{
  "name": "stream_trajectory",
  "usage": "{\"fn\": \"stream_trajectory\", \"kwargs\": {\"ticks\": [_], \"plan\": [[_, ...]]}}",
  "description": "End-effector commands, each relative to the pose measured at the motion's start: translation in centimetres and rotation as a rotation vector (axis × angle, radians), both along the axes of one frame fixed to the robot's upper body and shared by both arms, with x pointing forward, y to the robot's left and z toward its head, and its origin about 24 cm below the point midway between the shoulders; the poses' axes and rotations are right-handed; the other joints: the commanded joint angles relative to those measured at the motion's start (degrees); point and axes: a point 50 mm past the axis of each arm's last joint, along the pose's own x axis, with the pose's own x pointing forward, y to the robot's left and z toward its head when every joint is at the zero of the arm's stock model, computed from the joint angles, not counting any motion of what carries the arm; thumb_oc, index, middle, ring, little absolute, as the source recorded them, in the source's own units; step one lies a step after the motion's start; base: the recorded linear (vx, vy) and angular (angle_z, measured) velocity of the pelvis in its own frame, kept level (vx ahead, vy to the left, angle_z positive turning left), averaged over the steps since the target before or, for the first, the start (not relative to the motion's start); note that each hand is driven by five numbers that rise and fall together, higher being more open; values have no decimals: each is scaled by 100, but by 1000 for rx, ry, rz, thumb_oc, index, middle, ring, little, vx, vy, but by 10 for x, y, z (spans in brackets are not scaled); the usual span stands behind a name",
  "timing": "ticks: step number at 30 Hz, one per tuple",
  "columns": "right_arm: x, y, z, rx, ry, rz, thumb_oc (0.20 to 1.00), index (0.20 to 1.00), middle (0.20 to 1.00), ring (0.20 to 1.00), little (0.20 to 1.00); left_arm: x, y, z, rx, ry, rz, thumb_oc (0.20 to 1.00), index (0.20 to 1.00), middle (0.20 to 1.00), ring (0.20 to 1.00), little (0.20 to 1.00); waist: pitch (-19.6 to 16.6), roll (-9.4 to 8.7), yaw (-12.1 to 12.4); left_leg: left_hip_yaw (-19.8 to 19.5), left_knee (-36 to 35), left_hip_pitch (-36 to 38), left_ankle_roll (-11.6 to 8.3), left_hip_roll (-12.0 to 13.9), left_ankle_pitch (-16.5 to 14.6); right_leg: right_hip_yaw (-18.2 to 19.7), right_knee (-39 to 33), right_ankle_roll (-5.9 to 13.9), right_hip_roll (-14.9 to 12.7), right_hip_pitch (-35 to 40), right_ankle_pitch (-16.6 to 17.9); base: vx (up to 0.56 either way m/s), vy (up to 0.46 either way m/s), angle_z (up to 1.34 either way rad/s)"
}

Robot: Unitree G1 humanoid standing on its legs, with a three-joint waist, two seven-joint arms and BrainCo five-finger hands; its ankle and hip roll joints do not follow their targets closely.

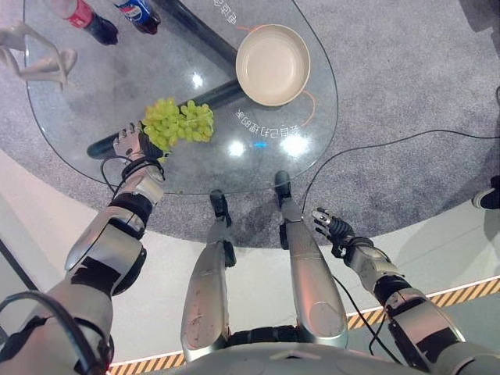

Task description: Pick up fruits into the plate

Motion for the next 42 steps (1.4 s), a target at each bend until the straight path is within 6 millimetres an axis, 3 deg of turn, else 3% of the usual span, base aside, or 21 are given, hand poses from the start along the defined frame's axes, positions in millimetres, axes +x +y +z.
{"fn": "stream_trajectory", "kwargs": {"ticks": [1, 11, 22, 35, 36, 37, 42], "plan": [[-6, 14, -4, 68, -20, 11, 1000, 1000, 1000, 1000, 1000, -7, 33, 20, 143, -25, 130, 1000, 1000, 1000, 1000, 1000, -177, -197, 27, -256, 713, -530, 246, -371, -542, -89, 758, -288, 503, -395, -622, -51, -26, 3], [1, 28, 4, 195, -77, 10, 1000, 1000, 1000, 1000, 1000, -4, 42, 63, 304, -109, 264, 1000, 1000, 1000, 1000, 1000, -177, -427, -85, -228, 914, -1100, 208, -368, -559, -59, 847, -295, 596, -929, -531, -31, -29, -1], [-4, 34, 1, 246, -75, 14, 1000, 1000, 1000, 1000, 1000, -4, 51, 100, 262, -249, 340, 1000, 1000, 1000, 1000, 1000, -177, -556, -142, -301, 1140, -1501, 220, -425, -633, -82, 950, -305, 636, -1289, -469, 1, -45, 0], [-3, 40, 5, 299, -104, 21, 1000, 1000, 1000, 1000, 1000, 2, 44, 116, 324, -239, 295, 1000, 1000, 1000, 1000, 1000, -177, -624, -206, -391, 1329, -1717, 245, -492, -720, -90, 1071, -302, 664, -1498, -459, 28, -24, 1], [-4, 40, 5, 302, -104, 21, 1000, 1000, 1000, 1000, 1000, 3, 43, 115, 328, -233, 289, 385, 385, 385, 385, 385, -177, -629, -208, -394, 1345, -1735, 247, -491, -724, -91, 1082, -301, 663, -1515, -456, 0, 0, 0], [-4, 41, 5, 304, -106, 21, 1000, 1000, 1000, 1000, 1000, 3, 42, 113, 333, -228, 283, 200, 200, 200, 200, 200, -177, -632, -212, -393, 1352, -1748, 252, -495, -728, -94, 1084, -305, 667, -1528, -456, 0, 0, 0], [-3, 42, 7, 311, -113, 22, 1000, 1000, 1000, 1000, 1000, 5, 38, 110, 343, -210, 257, 200, 200, 200, 200, 200, -177, -639, -225, -395, 1373, -1810, 261, -504, -730, -91, 1108, -312, 687, -1606, -442, 0, 0, 0]]}}
